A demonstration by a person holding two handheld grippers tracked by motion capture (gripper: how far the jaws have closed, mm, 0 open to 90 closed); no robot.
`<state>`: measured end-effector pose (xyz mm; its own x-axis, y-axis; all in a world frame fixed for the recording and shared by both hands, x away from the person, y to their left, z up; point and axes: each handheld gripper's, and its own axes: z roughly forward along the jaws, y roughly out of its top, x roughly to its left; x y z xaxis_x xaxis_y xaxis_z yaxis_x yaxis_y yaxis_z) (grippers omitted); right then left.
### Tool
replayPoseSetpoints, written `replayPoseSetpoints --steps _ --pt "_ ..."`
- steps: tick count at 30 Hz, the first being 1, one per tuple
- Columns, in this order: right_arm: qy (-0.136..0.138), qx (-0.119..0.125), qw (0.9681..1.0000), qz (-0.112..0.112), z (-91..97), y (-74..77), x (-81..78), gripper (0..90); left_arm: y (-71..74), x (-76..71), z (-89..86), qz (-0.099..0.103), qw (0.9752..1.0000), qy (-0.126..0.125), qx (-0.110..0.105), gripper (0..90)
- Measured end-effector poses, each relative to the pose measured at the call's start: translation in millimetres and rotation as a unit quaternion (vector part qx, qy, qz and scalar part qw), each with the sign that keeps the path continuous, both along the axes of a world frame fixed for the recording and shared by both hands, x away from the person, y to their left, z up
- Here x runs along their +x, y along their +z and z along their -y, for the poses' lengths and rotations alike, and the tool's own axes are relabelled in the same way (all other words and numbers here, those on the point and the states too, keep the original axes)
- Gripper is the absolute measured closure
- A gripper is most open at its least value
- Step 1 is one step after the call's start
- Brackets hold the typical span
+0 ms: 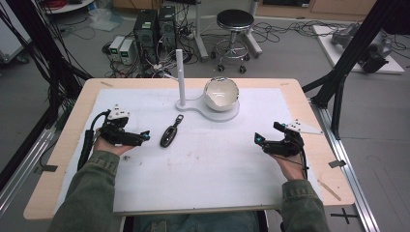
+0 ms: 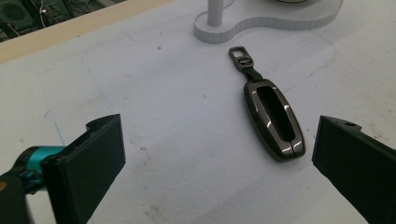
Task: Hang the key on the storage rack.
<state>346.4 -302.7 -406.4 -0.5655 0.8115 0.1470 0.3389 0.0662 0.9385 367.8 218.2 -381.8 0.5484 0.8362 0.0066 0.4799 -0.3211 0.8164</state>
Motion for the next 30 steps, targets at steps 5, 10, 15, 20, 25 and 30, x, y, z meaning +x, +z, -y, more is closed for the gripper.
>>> replayPoseSetpoints --steps 5,10,15,20,25,30 --pt "0.002 -0.004 1.0000 -0.002 -1.6 -1.0 0.9 0.4 4.9 9.9 5.8 -0.012 0.9999 -0.007 0.008 3.1" --pt "0.002 -0.003 1.0000 -0.002 -1.0 -0.9 1.1 0.4 8.2 19.5 10.3 -0.025 0.9994 -0.008 0.023 3.1" --pt "0.002 -0.001 1.0000 -0.005 -0.8 -0.6 0.6 0.4 13.5 30.2 19.0 -0.036 0.9986 -0.015 0.036 3.1" --pt "0.001 0.001 1.0000 -0.004 0.7 -0.3 0.7 0.4 23.8 39.1 21.8 -0.049 0.9978 -0.020 0.041 3.1" --pt "0.003 -0.004 1.0000 -0.007 -0.2 -1.1 1.2 0.4 33.5 52.3 27.3 -0.052 0.9970 -0.014 0.056 3.1" --pt "0.003 -0.004 0.9999 -0.009 -0.5 -0.9 0.6 0.4 35.2 66.5 40.5 -0.075 0.9942 -0.026 0.072 3.1"
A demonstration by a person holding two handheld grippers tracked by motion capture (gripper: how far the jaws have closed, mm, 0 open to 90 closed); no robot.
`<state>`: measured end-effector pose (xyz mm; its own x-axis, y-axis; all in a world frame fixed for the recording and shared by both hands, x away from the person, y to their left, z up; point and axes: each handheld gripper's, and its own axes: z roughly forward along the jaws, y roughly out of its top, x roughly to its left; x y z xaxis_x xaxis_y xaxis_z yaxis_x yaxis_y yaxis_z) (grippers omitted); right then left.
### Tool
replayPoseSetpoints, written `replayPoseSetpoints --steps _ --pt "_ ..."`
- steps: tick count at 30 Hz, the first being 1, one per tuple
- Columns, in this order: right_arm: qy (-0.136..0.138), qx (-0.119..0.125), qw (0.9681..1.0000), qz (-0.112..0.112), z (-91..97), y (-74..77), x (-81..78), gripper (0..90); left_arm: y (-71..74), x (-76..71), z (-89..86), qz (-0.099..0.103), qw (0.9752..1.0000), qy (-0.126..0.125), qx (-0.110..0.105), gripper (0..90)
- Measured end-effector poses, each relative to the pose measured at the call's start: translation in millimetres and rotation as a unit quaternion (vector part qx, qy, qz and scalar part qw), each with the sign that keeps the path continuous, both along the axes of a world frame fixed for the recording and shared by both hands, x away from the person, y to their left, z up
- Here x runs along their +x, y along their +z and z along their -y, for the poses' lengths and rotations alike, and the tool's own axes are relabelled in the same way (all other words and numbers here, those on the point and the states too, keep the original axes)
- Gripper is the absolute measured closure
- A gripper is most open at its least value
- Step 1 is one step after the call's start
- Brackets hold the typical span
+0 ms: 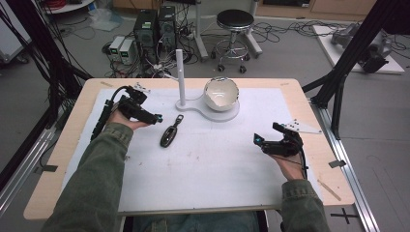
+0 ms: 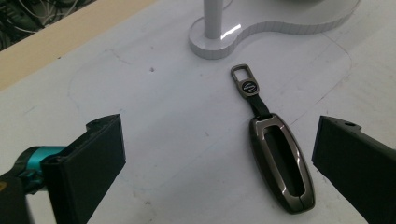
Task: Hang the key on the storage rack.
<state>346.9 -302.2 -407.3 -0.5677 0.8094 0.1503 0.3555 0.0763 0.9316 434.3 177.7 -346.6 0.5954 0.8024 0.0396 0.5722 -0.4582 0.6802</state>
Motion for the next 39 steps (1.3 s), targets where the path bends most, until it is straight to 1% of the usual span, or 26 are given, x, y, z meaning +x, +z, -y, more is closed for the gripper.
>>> replayPoseSetpoints --steps 4,6,11,16,19,20,21,22,23,24,25,30,31,33,34,35,37,39 --pt "0.000 0.002 1.0000 0.001 1.0 0.2 0.0 0.4 0.6 10.3 12.4 -0.014 0.9998 -0.013 0.011 3.1" --pt "0.000 0.001 1.0000 0.001 1.2 0.2 0.1 0.4 -0.2 15.1 18.3 -0.024 0.9994 -0.019 0.014 3.1" --pt "0.004 -0.002 1.0000 0.001 0.5 0.3 -0.5 0.4 -4.9 24.4 30.2 -0.048 0.9982 -0.026 0.024 3.1" --pt "0.007 -0.003 1.0000 0.001 0.3 -0.2 0.1 0.4 -11.7 31.4 39.4 -0.063 0.9970 -0.030 0.033 3.1" --pt "0.008 -0.004 1.0000 0.000 0.5 -0.7 0.9 0.4 -19.0 36.5 45.2 -0.085 0.9953 -0.029 0.037 3.1" --pt "0.007 -0.005 1.0000 -0.003 0.2 -0.8 0.8 0.4 -23.4 39.7 48.5 -0.095 0.9942 -0.030 0.040 3.1" --pt "0.007 -0.007 1.0000 -0.002 0.1 -0.9 0.9 0.4 -23.4 39.7 48.5 -0.095 0.9942 -0.030 0.040 3.1" --pt "0.007 -0.007 1.0000 -0.002 0.1 -0.9 0.9 0.4 -25.8 40.9 50.3 -0.098 0.9937 -0.030 0.045 3.1" --pt "0.006 -0.006 1.0000 -0.004 -0.3 -1.1 1.1 0.4 -30.2 43.1 53.7 -0.107 0.9923 -0.033 0.052 3.1" --pt "0.007 -0.007 0.9999 -0.005 -0.3 -1.2 1.2 0.4 -31.9 44.0 55.4 -0.113 0.9915 -0.033 0.055 3.1" --pt "0.007 -0.007 0.9999 -0.005 -0.3 -1.2 1.2 0.4 -31.9 44.0 55.4 -0.113 0.9915 -0.033 0.055 3.1" --pt "0.007 -0.010 0.9999 -0.007 -0.3 -1.6 1.2 0.4 -39.0 49.6 59.9 -0.129 0.9893 -0.026 0.063 3.5" --pt "0.007 -0.011 0.9999 -0.006 -0.3 -1.7 1.2 0.4 -40.2 50.3 61.0 -0.130 0.9893 -0.024 0.062 5.4" --pt "0.007 -0.013 0.9999 -0.006 -0.3 -1.8 1.4 0.3 -43.1 52.4 63.2 -0.133 0.9888 -0.023 0.062 5.4" --pt "0.007 -0.012 0.9999 -0.006 -0.4 -1.9 1.5 0.4 -47.5 54.5 66.2 -0.140 0.9874 -0.025 0.068 5.4" --pt "0.007 -0.012 0.9999 -0.007 -0.5 -1.9 1.3 0.4 -47.5 54.5 66.2 -0.140 0.9874 -0.025 0.068 5.4" --pt "0.008 -0.014 0.9999 -0.004 -0.7 -1.9 1.6 0.4 -52.8 56.3 70.1 -0.147 0.9859 -0.027 0.076 5.4" --pt "0.008 -0.014 0.9999 -0.006 -1.1 -2.3 1.9 0.4 -57.4 58.2 74.3 -0.143 0.9848 -0.027 0.094 5.4"
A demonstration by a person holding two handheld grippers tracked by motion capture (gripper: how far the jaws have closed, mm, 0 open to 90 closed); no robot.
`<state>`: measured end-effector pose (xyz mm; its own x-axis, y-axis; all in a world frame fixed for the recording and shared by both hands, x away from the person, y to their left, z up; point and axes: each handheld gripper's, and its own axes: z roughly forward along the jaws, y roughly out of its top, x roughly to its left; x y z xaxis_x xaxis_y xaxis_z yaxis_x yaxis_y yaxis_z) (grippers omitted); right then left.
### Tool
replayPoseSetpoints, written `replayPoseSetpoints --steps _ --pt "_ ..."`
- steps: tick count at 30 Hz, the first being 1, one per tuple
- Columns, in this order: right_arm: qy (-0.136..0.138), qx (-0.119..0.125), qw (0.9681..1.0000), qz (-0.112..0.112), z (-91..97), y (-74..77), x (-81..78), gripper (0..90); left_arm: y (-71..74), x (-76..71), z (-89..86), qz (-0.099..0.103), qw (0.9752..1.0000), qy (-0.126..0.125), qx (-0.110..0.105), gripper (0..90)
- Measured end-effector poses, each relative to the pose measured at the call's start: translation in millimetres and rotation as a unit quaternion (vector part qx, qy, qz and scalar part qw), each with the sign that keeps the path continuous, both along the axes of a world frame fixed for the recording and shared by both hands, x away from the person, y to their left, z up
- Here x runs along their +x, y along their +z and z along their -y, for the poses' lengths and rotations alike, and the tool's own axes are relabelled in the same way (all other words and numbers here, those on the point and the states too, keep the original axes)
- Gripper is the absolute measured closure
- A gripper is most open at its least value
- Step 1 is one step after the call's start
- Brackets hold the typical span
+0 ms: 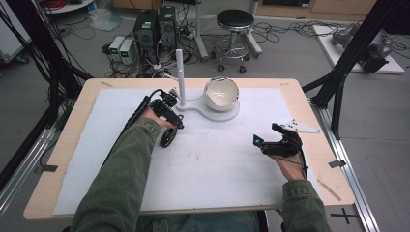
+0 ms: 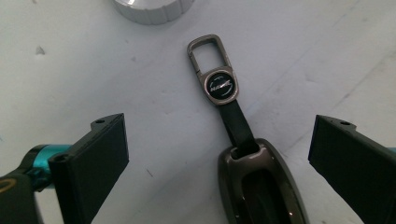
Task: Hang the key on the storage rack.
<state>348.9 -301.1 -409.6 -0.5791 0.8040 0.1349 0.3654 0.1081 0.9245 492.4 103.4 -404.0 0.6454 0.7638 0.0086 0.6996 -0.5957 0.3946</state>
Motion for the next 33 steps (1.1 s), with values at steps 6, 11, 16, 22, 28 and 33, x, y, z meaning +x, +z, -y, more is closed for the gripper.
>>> replayPoseSetpoints --steps 6,11,16,22,28,33 --pt "0.004 -0.010 0.9999 -0.005 -2.7 -1.5 0.5 0.4 -8.7 3.6 11.6 -0.010 0.9998 -0.007 0.017 8.7" --pt "0.006 -0.021 0.9997 -0.006 -4.5 -2.5 0.4 0.4 -7.8 5.7 15.8 -0.039 0.9992 -0.002 0.007 30.1" --pt "0.006 -0.018 0.9998 -0.007 -3.8 -2.6 1.0 0.4 -5.0 4.3 19.3 -0.036 0.9991 -0.004 0.021 52.7" --pt "0.006 -0.015 0.9999 -0.006 -2.5 -2.5 1.6 0.4 -2.5 6.2 15.7 -0.046 0.9988 0.010 0.011 76.4" --pt "0.005 -0.016 0.9998 -0.008 -2.6 -2.7 2.0 0.4 -3.7 6.9 14.4 -0.049 0.9983 0.031 0.003 81.7" --pt "0.004 -0.015 0.9998 -0.008 -2.3 -2.5 1.9 0.4 -4.3 7.5 12.0 -0.051 0.9982 0.030 -0.006 86.9"
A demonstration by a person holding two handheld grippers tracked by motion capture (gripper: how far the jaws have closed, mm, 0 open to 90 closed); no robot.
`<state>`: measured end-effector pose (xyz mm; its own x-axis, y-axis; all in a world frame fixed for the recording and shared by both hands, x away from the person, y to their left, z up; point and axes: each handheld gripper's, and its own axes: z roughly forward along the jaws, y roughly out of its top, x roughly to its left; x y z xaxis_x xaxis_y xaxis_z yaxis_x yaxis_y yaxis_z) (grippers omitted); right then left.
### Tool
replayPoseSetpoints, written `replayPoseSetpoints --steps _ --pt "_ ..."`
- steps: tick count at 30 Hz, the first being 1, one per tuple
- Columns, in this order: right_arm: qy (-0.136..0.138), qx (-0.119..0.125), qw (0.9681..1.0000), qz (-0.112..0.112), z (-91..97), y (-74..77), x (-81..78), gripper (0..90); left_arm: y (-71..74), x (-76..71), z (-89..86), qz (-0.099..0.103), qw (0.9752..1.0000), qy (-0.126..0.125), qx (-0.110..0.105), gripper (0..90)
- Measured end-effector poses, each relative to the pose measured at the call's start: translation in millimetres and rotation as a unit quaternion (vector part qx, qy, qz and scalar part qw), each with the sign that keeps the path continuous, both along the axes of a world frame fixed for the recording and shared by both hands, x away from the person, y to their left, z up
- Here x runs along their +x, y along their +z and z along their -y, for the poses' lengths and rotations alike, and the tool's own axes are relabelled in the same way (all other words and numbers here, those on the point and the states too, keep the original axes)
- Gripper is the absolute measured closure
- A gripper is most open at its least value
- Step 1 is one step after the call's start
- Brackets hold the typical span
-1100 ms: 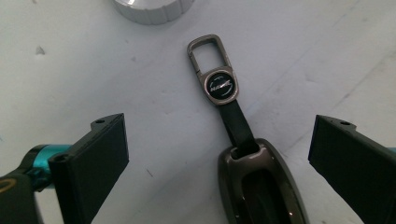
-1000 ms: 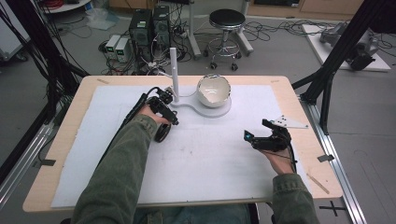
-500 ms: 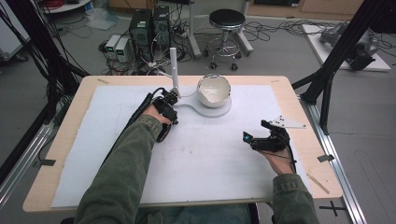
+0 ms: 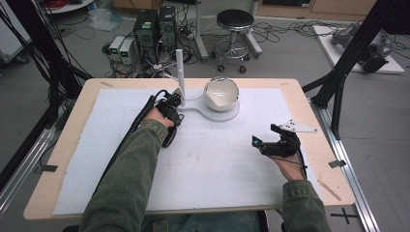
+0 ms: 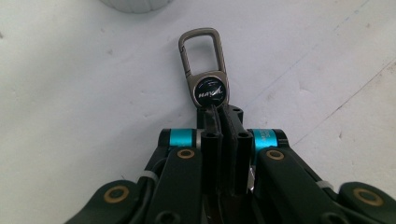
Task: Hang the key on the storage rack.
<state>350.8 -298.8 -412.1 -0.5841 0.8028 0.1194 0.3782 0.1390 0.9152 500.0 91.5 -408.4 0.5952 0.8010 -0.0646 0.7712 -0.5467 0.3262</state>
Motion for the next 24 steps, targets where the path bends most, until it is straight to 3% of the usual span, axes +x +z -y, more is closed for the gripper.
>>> replayPoseSetpoints --steps 5,10,13,14,24 --pt "-0.001 0.002 1.0000 0.000 0.9 0.3 0.0 0.4 0.4 1.4 -2.9 -0.002 0.9999 -0.013 -0.004 88.0" --pt "-0.002 0.002 1.0000 -0.001 1.2 0.7 -0.6 0.4 0.8 0.0 -1.3 0.004 0.9999 -0.011 -0.004 88.3" --pt "-0.002 0.002 1.0000 -0.001 1.2 0.6 -0.6 0.4 2.3 -0.4 -1.3 -0.007 0.9998 -0.017 -0.011 88.2" --pt "-0.002 0.002 1.0000 -0.001 1.2 0.6 -0.5 0.4 2.6 -0.8 -0.8 -0.018 0.9995 -0.023 -0.013 88.2" --pt "-0.002 0.003 1.0000 -0.001 0.6 0.7 -0.3 0.4 20.0 -8.6 -6.5 -0.013 0.9986 -0.049 -0.013 88.0"
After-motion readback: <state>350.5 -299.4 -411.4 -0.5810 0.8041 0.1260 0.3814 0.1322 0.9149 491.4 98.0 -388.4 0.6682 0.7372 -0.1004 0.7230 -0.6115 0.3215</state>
